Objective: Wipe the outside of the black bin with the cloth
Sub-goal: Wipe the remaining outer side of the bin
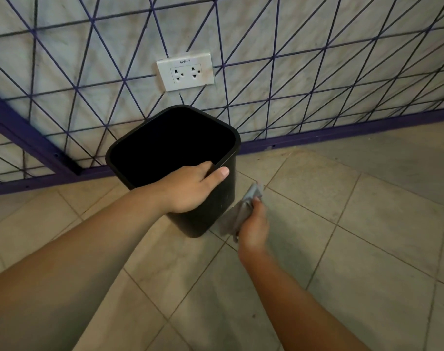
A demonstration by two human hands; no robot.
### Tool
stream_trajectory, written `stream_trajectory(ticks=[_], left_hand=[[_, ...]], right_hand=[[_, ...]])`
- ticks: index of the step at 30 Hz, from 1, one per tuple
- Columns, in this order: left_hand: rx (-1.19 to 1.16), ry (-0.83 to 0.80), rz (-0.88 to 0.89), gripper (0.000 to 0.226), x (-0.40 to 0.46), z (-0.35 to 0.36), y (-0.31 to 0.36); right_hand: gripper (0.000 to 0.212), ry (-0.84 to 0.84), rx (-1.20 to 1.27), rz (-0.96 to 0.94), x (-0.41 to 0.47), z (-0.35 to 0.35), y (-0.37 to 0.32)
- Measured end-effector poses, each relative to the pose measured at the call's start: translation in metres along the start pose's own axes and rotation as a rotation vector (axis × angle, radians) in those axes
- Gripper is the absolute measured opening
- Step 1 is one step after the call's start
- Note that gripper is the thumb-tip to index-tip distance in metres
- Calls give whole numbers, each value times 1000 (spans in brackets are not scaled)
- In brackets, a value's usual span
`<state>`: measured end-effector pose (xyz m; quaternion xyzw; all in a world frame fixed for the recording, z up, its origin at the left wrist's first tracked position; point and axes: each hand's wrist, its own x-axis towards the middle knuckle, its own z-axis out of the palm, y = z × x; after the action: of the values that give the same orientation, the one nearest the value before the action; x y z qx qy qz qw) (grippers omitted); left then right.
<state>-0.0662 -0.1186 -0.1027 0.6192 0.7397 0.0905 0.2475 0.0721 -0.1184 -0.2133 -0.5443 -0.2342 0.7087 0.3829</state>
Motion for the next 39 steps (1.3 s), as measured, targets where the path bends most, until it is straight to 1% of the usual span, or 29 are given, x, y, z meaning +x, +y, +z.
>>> stream_trajectory(ticks=[2, 4, 5, 6, 8, 9, 10, 12, 14, 15, 17, 19, 21, 22, 23, 25, 26, 27, 29, 31, 32, 35, 36, 39], left_hand=[[-13, 24, 30, 53, 9, 3, 0], [-62, 15, 57, 44, 15, 3, -1], [-105, 0, 73, 43, 17, 4, 0], [-146, -10, 94, 44, 19, 5, 1], [-184, -5, 116, 48, 24, 9, 4], [-183, 9, 107, 49, 26, 10, 5], [-180, 22, 87, 48, 29, 10, 6], [-191, 33, 36, 43, 33, 10, 9], [-186, 46, 11, 38, 34, 10, 11], [-184, 55, 5, 37, 34, 9, 13], [-213, 48, 0, 36, 34, 9, 13], [-244, 20, 16, 37, 34, 8, 12], [-248, 17, 16, 37, 36, 8, 10], [-245, 28, 0, 37, 37, 8, 11], [-240, 41, -17, 38, 38, 8, 12], [-234, 54, -39, 39, 40, 8, 13], [-236, 50, -37, 39, 40, 7, 13], [-239, 38, -29, 40, 40, 7, 13], [-243, 19, -14, 40, 40, 6, 11], [-250, 19, -12, 40, 39, 6, 11], [-256, 27, -15, 40, 40, 7, 12], [-240, 51, -37, 42, 42, 7, 15], [-243, 48, -34, 43, 42, 7, 14], [-260, 33, 7, 41, 41, 7, 12]], right_hand=[[62, -84, 37, -102, -2, 18, -4], [76, -115, 24, -270, 0, 40, -7], [75, -114, 4, -369, 4, 51, -9], [67, -94, -15, -457, 8, 62, -11], [49, -22, -17, -541, 16, 77, -20], [46, 6, -8, -566, 22, 79, -22], [49, 16, 21, -577, 28, 80, -24], [68, 4, 108, -526, 51, 79, -22], [80, 19, 206, -426, 81, 78, -17], [81, 40, 216, -377, 89, 80, -15], [74, 51, 155, -364, 75, 83, -15], [60, 52, 92, -463, 50, 81, -15], [54, 41, 48, -530, 50, 78, -12], [54, 32, 22, -507, 59, 78, -14], [58, 45, 46, -437, 72, 78, -18], [78, 56, 89, -320, 86, 80, -23], [79, 66, 102, -306, 84, 81, -23], [75, 48, 93, -336, 69, 83, -21], [66, -2, 40, -454, 32, 84, -19], [62, 4, 44, -537, 25, 84, -13], [62, 29, 37, -508, 39, 84, -11], [77, 65, 108, -325, 88, 82, -18], [77, 69, 109, -329, 85, 84, -18], [64, 2, 39, -522, 41, 91, -13]])
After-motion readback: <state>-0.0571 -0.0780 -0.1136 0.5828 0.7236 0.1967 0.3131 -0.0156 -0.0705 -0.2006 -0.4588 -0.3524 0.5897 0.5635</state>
